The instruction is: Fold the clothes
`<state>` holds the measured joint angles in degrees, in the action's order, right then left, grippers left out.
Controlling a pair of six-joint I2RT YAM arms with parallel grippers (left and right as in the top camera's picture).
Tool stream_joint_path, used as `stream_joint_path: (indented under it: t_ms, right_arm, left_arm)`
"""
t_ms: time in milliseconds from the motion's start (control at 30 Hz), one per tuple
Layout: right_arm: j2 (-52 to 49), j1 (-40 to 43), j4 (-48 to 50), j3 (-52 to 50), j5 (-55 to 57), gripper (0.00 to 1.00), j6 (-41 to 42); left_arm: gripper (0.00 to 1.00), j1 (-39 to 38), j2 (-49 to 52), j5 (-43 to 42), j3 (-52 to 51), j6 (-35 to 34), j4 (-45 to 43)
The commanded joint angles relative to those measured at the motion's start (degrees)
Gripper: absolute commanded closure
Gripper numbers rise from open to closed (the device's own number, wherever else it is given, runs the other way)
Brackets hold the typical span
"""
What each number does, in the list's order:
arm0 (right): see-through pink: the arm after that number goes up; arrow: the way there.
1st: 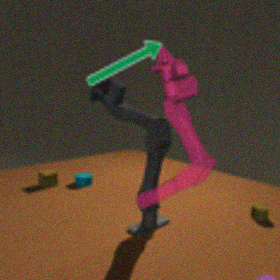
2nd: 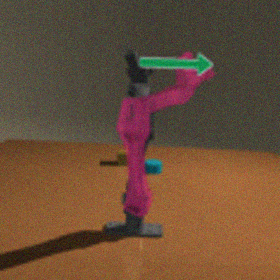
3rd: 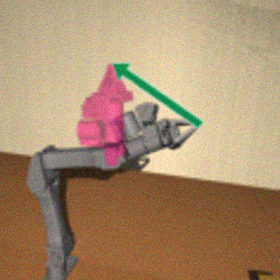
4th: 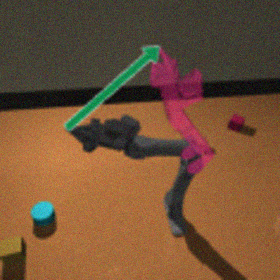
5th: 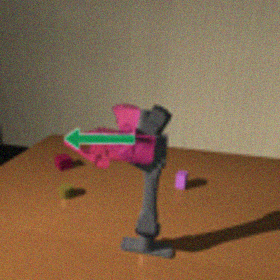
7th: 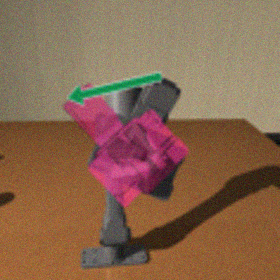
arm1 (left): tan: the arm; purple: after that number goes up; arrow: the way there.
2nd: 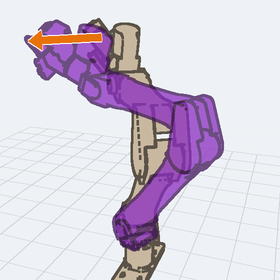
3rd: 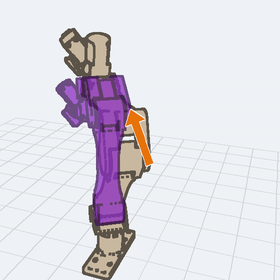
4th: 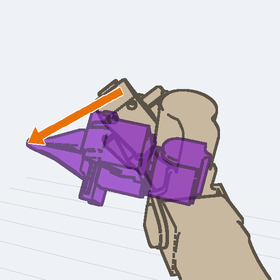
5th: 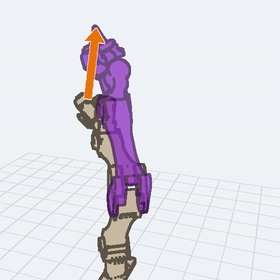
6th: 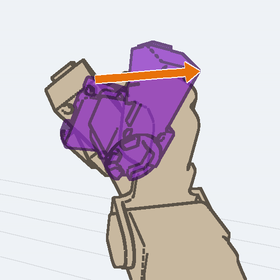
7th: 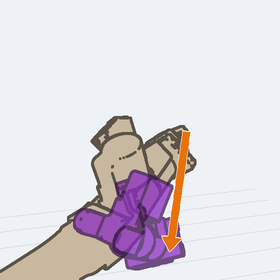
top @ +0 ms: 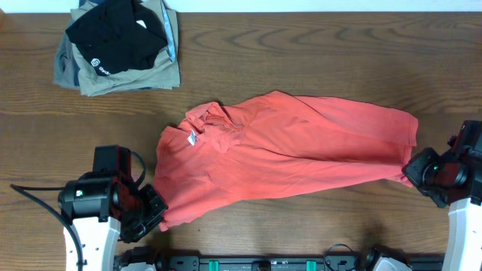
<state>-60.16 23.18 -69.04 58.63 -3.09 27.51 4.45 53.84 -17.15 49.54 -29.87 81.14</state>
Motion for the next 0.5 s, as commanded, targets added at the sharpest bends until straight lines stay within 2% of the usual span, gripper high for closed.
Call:
stream_joint_path:
  t_ms: [0,167,367,467]
  right_arm:
    - [-1.05,0.76,0.63,-0.31,2.71,0.98,1.46]
    - [-4.07,0.76,2.49,-0.31,2.91,0.98,1.53]
    - [-9.6,0.76,2.89,-0.31,2.16,0.98,2.67]
    - [-11.34,0.74,2.47,-0.31,-2.71,0.99,-1.88]
  left_arm:
    - [0.94,0.24,-1.6,-4.37,2.05,4.24,0.7]
    - [0.94,0.24,-5.16,-4.17,6.88,6.99,3.28]
    - [0.94,0.26,-10.88,1.05,13.79,6.6,8.22]
    - [0.94,0.26,-12.39,5.79,17.14,5.33,10.69]
